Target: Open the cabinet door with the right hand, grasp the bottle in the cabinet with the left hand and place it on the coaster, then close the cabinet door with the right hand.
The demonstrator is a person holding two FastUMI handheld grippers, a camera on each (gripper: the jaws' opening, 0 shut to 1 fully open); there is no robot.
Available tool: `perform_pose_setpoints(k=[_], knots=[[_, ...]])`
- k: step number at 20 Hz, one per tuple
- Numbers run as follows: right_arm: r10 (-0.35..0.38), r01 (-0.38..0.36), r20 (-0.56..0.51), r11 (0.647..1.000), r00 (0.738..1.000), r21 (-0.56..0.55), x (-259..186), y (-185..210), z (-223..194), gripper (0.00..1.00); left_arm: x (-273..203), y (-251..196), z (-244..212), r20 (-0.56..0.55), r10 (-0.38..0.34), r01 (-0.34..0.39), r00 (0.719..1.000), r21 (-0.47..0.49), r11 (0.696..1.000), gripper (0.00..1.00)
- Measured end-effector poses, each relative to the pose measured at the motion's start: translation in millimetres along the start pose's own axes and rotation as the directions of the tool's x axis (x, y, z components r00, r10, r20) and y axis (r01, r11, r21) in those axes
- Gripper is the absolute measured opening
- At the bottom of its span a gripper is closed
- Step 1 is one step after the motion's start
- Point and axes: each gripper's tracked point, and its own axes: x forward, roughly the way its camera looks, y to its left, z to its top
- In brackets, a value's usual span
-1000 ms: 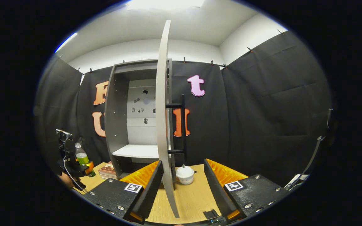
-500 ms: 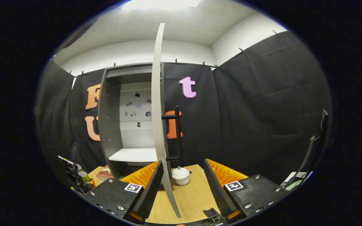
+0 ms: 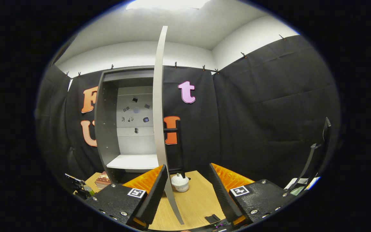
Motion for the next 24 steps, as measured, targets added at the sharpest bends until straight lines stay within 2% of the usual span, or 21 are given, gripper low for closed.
perform_pose_setpoints(k=[10,16,22,23,24], knots=[[-0.03,0.03,0.004,0.999,1.0,-0.016,-4,2,17,0.8,9,2,-45,-0.066,0.006,-0.012,0.998,-0.095,0.995,0.78],[-0.024,0.024,0.004,1.0,1.0,-0.012,-6,7,18,0.8,12,0,-59,-0.087,-0.027,0.016,0.996,-0.126,0.992,0.81],[-0.017,0.017,-0.001,1.0,1.0,-0.001,-3,4,15,0.8,10,-1,-60,-0.103,-0.055,0.048,0.993,-0.077,0.996,0.84],[-0.018,0.018,0.007,1.0,1.0,-0.005,-3,3,17,0.81,8,3,-59,-0.1,-0.047,0.04,0.994,-0.064,0.997,0.86],[-0.018,0.018,0.011,1.0,1.0,-0.008,-4,0,16,0.8,5,4,-57,-0.101,-0.042,0.037,0.994,-0.052,0.998,0.94]])
